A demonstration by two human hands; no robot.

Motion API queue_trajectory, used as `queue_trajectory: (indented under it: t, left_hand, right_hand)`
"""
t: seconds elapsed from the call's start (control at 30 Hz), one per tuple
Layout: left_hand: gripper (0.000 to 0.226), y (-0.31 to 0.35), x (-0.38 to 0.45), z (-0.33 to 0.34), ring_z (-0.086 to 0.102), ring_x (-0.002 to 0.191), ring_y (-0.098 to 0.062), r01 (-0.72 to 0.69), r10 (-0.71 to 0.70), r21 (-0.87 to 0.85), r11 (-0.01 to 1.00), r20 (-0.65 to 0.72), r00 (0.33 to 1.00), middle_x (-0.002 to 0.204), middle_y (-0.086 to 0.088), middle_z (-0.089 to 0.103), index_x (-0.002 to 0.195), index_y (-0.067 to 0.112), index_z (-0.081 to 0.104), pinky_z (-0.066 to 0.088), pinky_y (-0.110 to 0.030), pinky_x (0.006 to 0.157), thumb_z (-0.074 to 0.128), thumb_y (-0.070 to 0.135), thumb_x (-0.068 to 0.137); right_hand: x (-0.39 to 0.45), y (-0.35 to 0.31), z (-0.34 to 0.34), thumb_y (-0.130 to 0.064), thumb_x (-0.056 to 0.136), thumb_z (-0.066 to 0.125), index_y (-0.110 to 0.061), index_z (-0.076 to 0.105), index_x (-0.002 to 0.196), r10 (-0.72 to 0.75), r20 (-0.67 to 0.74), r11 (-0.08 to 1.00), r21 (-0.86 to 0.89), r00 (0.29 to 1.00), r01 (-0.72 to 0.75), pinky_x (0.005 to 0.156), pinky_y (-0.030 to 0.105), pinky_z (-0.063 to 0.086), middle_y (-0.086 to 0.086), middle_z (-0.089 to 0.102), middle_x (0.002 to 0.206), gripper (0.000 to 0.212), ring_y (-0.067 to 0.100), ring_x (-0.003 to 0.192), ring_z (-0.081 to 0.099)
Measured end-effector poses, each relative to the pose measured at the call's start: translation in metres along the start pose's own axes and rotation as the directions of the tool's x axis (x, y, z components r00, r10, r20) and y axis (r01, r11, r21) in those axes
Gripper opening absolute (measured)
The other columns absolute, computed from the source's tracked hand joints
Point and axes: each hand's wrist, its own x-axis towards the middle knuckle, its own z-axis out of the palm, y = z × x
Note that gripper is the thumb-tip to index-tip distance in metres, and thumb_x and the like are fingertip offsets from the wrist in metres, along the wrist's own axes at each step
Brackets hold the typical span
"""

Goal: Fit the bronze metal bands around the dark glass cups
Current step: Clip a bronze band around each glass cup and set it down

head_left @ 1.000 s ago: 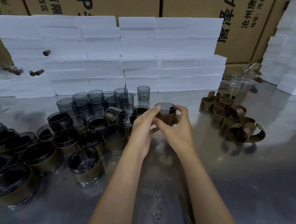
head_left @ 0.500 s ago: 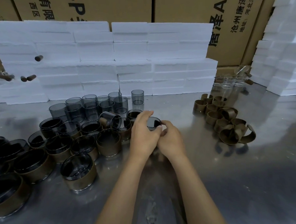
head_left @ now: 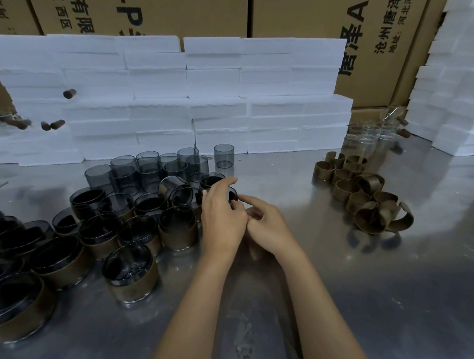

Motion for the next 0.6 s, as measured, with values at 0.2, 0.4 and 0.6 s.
queue_trajectory:
  t: [0.2, 0.4, 0.6]
  left_hand:
    - [0.045, 0.000, -0.004, -0.001, 0.032, 0.127, -0.004, -0.030, 0.031, 0.012, 0.999, -0.040, 0.999, 0.132, -0.003, 0.063, 0.131, 0.012, 0.063, 0.024, -0.046, 0.124, 0.052, -0.008, 0.092]
    - [0.040, 0.014, -0.005, -0.009, 0.057, 0.112, -0.025, -0.041, 0.039, -0.037, 0.998, -0.058, 0.998, 0.109, 0.004, 0.061, 0.124, 0.014, 0.066, 0.042, -0.046, 0.107, 0.054, -0.002, 0.090]
    - [0.037, 0.020, 0.067, -0.052, 0.057, 0.121, -0.027, 0.021, -0.006, 0.146, 0.989, -0.098, 0.995, 0.128, -0.007, 0.062, 0.124, 0.016, 0.065, 0.043, -0.045, 0.108, 0.053, 0.007, 0.091]
  right_hand:
    - [0.002, 0.001, -0.001, 0.001, 0.088, 0.049, -0.026, 0.077, 0.107, 0.007, -0.052, 0.996, 0.091, 0.999, -0.002, 0.070, 0.025, 0.049, -0.012, 0.069, 0.062, 0.043, 0.002, 0.061, 0.062]
    - [0.009, 0.007, 0.000, -0.005, 0.087, 0.052, -0.022, 0.075, 0.093, 0.030, -0.258, 0.997, 0.080, 0.966, -0.010, 0.078, 0.038, 0.058, 0.002, 0.075, 0.075, 0.029, 0.019, 0.076, 0.073]
    - [0.019, 0.012, 0.002, -0.009, 0.088, 0.053, -0.030, 0.068, 0.076, 0.071, -0.333, 0.992, 0.124, 0.940, -0.031, 0.073, 0.038, 0.058, -0.002, 0.071, 0.064, 0.028, 0.013, 0.064, 0.068]
